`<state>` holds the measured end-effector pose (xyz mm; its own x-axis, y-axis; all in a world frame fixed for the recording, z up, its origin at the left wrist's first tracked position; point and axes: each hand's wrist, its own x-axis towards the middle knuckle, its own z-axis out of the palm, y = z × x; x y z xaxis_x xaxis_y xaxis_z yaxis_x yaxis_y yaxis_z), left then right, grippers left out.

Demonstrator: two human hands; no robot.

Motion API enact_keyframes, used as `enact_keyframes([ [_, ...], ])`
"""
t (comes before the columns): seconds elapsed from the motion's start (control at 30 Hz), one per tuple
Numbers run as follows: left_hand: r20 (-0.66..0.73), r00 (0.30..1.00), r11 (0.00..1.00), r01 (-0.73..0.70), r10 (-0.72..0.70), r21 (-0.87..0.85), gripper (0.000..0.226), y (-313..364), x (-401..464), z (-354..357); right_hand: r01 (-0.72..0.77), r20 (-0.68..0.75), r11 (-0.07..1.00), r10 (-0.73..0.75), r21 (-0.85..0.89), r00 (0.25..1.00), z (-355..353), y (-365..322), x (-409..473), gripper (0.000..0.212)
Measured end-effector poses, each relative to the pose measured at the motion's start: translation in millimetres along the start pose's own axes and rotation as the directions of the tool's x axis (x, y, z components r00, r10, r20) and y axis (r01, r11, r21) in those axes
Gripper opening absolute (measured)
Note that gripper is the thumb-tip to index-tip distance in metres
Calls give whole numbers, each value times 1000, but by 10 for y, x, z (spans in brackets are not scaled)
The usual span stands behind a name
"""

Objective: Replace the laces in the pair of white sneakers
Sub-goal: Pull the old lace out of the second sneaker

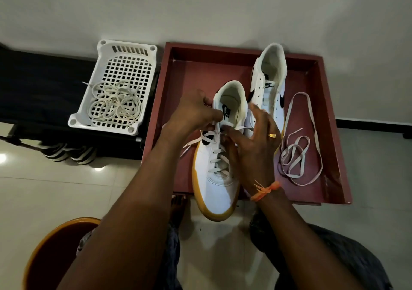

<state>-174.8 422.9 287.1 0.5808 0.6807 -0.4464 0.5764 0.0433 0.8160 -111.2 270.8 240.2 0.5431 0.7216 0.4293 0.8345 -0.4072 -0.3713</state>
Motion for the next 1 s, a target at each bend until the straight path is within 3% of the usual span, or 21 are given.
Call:
enact_keyframes([
  [0.1,2,1000,1000,-12,12,-3,20,8,-11,2,-59,35,998,59,-1,998,38,-65,-19,19],
  [0.2,-8,1000,1000,-15,15,11,18,6,-14,-5,-32,-87,997,38,65,995,-78,-78,14,12],
  [0.33,-7,1000,1000,-5,5,-5,21,-6,7,-12,-148,-207,955,204,259,957,-224,7,82,11],
  [0.43,-12,1000,1000,8,-8,-7,28,-14,21,-7,-109,-140,970,142,219,980,-194,10,79,11],
  [0.53,-1,1000,1000,2,-2,-4,27,-15,20,-6,-37,29,998,36,44,999,-87,-17,18,35],
  [0.6,-1,1000,1000,-3,3,-1,27,-15,18,0,2,77,1000,-2,2,997,-9,-24,-16,25],
  [0.7,-1,1000,1000,-9,9,5,27,-2,11,1,-21,24,996,19,83,1000,22,-60,-41,6],
  [0.87,-16,1000,1000,5,-5,-9,29,2,4,-13,-141,-162,932,205,334,965,-118,-18,37,9],
  [0.93,-14,1000,1000,9,-9,-5,29,7,7,-12,-133,-169,940,193,314,967,-140,17,72,6],
  [1.0,-18,1000,1000,13,-13,-6,29,5,15,-12,-103,-88,973,124,207,988,-115,10,72,21],
])
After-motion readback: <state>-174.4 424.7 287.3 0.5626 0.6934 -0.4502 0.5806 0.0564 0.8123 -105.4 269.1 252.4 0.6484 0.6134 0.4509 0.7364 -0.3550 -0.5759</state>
